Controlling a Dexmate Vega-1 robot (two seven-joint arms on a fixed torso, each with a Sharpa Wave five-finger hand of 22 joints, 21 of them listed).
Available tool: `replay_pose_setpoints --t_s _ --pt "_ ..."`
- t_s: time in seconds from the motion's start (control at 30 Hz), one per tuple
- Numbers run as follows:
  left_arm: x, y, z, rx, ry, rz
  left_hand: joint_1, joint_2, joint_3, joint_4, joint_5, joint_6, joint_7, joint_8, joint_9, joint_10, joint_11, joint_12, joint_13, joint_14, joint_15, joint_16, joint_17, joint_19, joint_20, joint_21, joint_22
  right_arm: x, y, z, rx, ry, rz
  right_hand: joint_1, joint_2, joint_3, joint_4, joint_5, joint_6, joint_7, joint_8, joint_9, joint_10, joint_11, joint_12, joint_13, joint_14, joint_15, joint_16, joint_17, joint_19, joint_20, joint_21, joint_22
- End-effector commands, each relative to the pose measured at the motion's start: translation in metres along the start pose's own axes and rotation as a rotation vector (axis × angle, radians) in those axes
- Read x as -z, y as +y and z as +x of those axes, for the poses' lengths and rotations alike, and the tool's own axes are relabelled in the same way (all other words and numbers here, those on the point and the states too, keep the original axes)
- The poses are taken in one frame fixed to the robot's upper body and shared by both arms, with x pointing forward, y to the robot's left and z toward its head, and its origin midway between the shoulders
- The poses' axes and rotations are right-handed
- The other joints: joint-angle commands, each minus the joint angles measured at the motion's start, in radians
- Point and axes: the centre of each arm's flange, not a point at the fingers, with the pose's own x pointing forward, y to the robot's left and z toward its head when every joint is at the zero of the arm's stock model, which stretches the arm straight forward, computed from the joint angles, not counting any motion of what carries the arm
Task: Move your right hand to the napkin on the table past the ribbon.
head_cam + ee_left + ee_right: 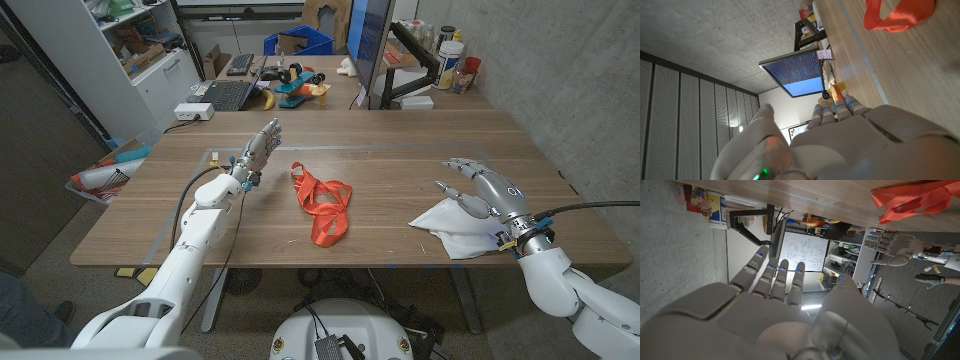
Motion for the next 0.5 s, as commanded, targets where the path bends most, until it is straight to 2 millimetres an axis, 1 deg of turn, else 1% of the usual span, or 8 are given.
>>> replay_pose_setpoints --t_s 0.03,0.17,0.5 --pt "0.0 0.0016 -0.0015 0.001 0.004 0.003 -0.001 0.009 0.002 -0.008 -0.001 0.01 0.003 0.005 0.005 0.001 -0.006 -0.002 0.003 -0.006 -0.003 -0.004 0.002 -0.001 0.008 -0.005 0.004 -0.0018 0.0056 -0.0025 -0.029 0.01 -0.056 -0.018 -0.001 -0.005 0.004 0.011 0.015 0.0 0.007 0.001 0.018 0.001 0.005 0.001 0.014 -0.014 0.008 0.003 -0.006 -0.001 -0.005 0.005" --pt "0.0003 0.0019 -0.0016 0.002 0.004 0.003 -0.001 0.01 0.002 -0.008 -0.001 0.01 0.004 0.005 0.005 0.001 -0.006 -0.002 0.003 -0.006 -0.003 -0.004 0.002 -0.001 0.009 -0.006 0.004 -0.001 0.0076 -0.0037 -0.036 0.021 -0.073 -0.025 -0.002 -0.008 0.008 0.012 0.019 -0.001 0.007 0.002 0.021 -0.003 0.005 0.002 0.017 -0.014 0.009 0.003 -0.005 0.0 -0.006 0.005" --pt "0.0004 0.0021 -0.0011 0.009 0.007 0.006 -0.002 0.011 0.002 -0.01 -0.001 0.012 0.004 0.005 0.005 0.001 -0.007 -0.002 0.003 -0.007 -0.004 -0.004 0.002 -0.004 0.012 -0.012 0.004 0.001 0.0143 -0.0054 -0.049 0.034 -0.117 -0.035 -0.003 -0.013 0.012 0.015 0.021 -0.003 0.006 0.002 0.023 -0.002 0.003 0.002 0.014 -0.013 0.007 0.002 -0.005 0.004 -0.009 0.005"
